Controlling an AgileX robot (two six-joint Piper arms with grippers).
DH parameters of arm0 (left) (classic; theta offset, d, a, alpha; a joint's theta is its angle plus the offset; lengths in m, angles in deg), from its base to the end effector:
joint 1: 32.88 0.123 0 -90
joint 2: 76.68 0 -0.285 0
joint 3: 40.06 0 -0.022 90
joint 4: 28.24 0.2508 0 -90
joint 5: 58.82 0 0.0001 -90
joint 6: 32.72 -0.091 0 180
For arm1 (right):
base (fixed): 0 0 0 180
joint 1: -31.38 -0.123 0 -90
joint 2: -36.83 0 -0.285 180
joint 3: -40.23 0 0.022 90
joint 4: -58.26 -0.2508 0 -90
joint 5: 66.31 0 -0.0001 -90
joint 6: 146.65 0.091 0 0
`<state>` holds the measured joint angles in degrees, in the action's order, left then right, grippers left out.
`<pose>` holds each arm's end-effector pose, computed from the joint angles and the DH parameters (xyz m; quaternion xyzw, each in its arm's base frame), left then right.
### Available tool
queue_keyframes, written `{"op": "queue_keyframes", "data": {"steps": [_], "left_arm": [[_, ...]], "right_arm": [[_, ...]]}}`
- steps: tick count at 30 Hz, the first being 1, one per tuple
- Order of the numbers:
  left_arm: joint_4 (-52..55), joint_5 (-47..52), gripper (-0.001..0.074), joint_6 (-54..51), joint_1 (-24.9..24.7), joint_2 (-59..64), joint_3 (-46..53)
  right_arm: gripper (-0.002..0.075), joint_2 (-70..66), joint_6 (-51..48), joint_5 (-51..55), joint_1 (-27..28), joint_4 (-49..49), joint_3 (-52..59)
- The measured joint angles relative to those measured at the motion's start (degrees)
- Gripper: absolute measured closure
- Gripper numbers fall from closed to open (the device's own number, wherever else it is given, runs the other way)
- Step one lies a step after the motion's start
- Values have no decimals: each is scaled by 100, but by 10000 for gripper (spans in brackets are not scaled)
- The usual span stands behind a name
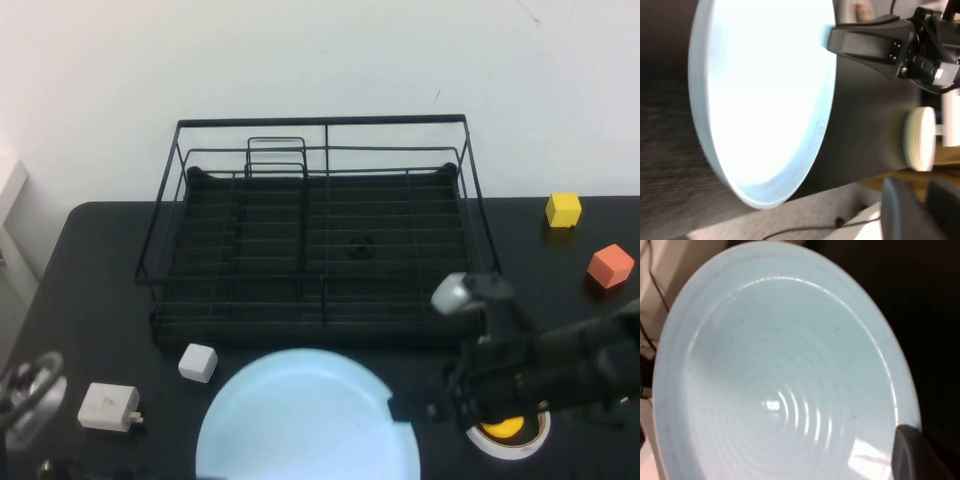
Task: Place plate on rack
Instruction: Pick up the plate from the table, then hand over the plate
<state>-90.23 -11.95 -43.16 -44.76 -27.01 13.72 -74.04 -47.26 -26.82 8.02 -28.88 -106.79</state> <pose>0.1032 -0.0817 0.2585 -0.0791 0.8602 -0.4562 0.2138 0.2582 0.1746 0.1414 -0.2353 0.8750 0.3811 0.1839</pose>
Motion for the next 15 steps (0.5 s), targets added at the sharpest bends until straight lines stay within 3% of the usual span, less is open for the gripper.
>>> {"op": "queue_keyframes", "data": {"steps": [2,8,11,15], "left_arm": [[-239,41,586,-186,0,0,-103],[-811,160,155,-841,0,0,-572],[-810,160,73,-941,0,0,-722],[-603,150,71,-1016,0,0,-744]], "right_arm": [[712,486,182,-109,0,215,24],[713,1590,772,-277,0,1032,70],[713,2056,1016,-280,37,1348,72],[713,2495,1288,-280,192,1696,93]]}}
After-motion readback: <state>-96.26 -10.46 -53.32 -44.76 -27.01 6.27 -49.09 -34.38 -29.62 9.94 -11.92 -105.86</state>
